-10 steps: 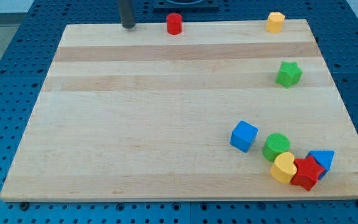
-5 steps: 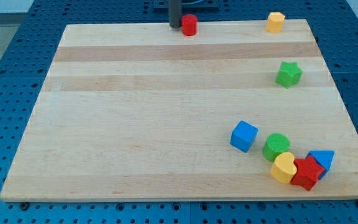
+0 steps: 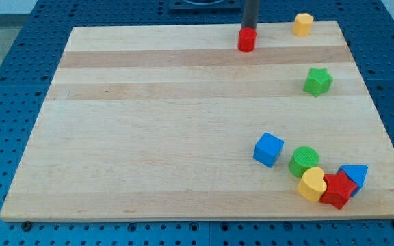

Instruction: Push the red circle to the top right of the green circle

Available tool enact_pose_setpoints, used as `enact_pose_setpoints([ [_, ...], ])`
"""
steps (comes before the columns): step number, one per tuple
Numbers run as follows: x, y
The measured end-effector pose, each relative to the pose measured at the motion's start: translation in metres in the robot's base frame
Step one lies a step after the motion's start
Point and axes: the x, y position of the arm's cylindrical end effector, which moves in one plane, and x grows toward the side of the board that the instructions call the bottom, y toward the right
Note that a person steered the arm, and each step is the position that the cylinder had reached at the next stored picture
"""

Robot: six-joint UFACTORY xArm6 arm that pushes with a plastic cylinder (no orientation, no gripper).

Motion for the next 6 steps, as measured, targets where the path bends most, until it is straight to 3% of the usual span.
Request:
enact_pose_setpoints([
  [3,0.024,-0.022],
  [6,0.005,0.042],
])
